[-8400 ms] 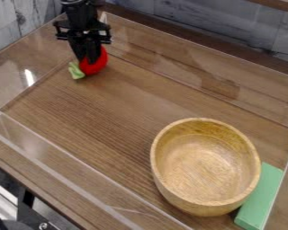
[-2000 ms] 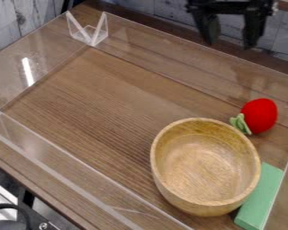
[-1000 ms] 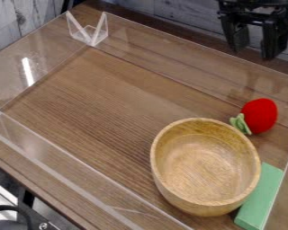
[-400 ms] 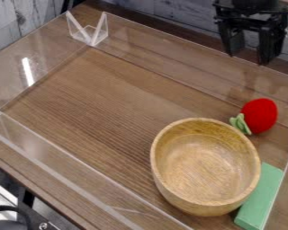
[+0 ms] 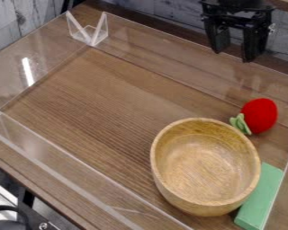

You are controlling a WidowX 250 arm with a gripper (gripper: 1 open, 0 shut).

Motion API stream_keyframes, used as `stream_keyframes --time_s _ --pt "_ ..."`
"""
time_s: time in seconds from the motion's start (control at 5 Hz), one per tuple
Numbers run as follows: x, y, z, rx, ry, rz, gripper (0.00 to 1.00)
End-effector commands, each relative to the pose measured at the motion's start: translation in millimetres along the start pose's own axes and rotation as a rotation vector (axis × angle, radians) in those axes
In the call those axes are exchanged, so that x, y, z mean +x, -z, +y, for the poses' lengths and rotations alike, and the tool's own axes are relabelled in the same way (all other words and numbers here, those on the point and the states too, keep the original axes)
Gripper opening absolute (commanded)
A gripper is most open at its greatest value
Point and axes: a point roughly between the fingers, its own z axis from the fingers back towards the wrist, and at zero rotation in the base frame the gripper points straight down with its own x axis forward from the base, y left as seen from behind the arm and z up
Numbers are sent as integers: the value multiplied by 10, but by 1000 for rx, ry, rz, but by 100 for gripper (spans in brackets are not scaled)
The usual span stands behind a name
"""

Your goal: Move the red fruit to the right side of the table

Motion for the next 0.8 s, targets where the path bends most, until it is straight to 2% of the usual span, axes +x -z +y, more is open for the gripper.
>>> stream_keyframes --time_s 0.0,0.4,0.6 --pt "-9 -138 77 27 -55 -43 100" --pt "-3 -338 62 58 -104 -54 100" --pt "-74 -439 75 64 -48 -51 100"
